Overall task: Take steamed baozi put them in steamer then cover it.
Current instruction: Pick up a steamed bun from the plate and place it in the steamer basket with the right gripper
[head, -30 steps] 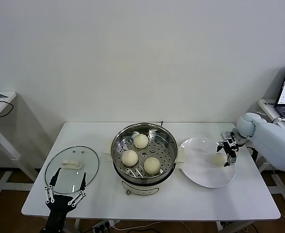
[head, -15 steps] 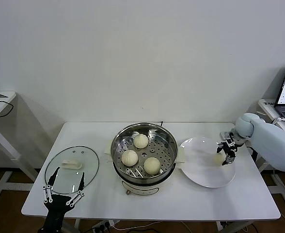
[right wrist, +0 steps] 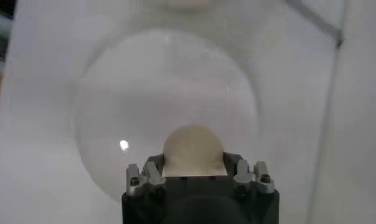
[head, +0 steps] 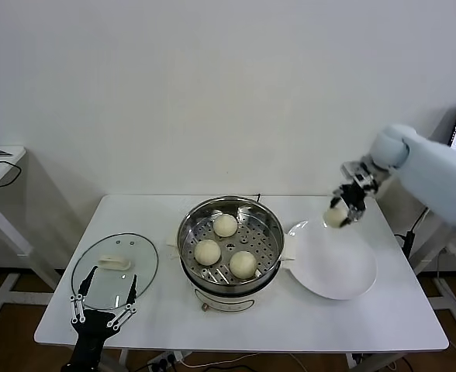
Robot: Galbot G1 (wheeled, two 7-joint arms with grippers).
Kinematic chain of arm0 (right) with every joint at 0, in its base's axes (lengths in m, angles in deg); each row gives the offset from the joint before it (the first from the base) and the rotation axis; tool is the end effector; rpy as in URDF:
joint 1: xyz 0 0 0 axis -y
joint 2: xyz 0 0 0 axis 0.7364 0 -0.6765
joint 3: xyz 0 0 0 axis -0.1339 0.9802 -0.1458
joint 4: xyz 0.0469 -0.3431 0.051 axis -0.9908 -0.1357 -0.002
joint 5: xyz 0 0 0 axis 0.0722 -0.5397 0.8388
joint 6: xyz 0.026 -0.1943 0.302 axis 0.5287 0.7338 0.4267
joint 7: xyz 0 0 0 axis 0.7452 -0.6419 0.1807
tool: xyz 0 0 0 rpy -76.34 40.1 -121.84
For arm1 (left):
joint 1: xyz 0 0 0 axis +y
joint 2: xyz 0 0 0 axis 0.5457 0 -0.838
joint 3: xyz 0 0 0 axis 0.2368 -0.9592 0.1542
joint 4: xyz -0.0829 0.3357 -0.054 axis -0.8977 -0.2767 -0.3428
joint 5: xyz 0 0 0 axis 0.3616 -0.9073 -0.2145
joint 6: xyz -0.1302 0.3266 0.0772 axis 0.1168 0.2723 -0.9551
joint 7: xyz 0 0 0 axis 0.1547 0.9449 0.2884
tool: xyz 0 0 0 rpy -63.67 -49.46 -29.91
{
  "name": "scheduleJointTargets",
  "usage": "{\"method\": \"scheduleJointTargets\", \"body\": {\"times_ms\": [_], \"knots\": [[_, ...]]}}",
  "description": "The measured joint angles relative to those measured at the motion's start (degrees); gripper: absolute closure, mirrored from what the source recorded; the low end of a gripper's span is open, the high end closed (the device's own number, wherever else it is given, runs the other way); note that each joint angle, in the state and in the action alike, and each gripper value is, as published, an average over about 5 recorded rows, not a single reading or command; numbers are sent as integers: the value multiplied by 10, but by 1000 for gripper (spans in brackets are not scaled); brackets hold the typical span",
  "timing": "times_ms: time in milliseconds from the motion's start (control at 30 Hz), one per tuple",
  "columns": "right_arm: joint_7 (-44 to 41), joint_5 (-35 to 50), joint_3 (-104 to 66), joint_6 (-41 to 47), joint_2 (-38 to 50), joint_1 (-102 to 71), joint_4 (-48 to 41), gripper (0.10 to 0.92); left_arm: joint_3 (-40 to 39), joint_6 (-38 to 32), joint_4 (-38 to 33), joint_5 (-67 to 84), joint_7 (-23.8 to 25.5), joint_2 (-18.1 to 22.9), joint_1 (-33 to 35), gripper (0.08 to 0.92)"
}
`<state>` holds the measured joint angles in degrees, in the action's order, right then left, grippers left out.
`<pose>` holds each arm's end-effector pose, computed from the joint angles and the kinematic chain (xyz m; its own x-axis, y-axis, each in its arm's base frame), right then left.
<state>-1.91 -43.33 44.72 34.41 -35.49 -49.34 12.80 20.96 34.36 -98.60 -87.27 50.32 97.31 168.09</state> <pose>0.5967 -0.1260 -0.0280 -0.1272 -0.1802 0.9754 -0.9487 -0.2647 -0.1727 0.1062 0.0748 -0.3232 -0.9756 0.1166 -0.1858 0.0511 0.9445 0.3244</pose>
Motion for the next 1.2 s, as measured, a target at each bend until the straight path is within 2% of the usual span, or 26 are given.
{"method": "scheduleJointTargets", "body": {"times_ms": [233,500,1200], "knots": [[7,99,77,42,-37,85,67,381,-1,-1,0,-1,0,-1,0,177],[46,158,142,82,-84,120,124,381,-2,-1,0,-2,0,-2,-2,177],[108,144,211,110,-163,97,126,398,4,-1,3,4,-1,-2,-5,177]]}}
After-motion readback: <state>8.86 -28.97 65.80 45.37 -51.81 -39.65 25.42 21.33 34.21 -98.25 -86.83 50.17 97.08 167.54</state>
